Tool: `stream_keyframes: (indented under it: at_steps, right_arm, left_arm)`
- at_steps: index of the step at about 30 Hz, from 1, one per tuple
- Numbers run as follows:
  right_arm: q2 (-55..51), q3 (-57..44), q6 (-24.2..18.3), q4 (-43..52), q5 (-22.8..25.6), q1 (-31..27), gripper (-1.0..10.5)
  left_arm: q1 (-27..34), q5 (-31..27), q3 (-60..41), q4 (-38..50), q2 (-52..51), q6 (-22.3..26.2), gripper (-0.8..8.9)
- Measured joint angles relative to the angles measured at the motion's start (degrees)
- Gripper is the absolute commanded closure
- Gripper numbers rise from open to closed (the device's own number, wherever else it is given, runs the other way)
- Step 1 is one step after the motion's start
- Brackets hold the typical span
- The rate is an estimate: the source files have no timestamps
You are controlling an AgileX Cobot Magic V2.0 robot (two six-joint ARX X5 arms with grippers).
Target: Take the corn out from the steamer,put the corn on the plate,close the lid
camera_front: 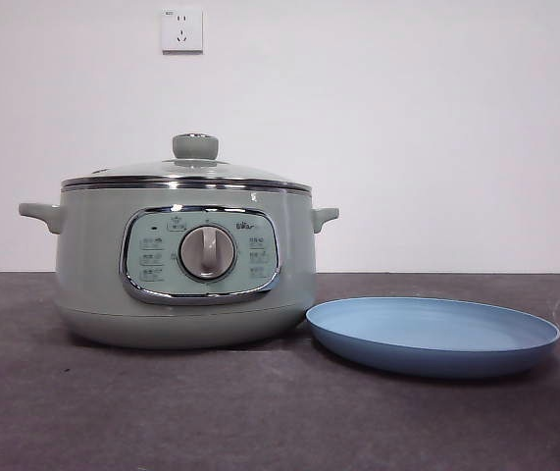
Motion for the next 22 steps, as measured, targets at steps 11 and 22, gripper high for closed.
stream_keyframes:
  at_steps: [11,22]
  right_arm:
    - [0.0,0.0,11.6,6.1,-2.8,0.0,9.6]
    - [5.1,9.1,19.4,8.9,-4.2,0.0,9.6]
  left_arm:
    - [0.0,3.4,4.2,-2.2,0.0,-6.9,8.20]
    - [0.0,6.6,22.3,-8.2,4.7,-9.2,8.20]
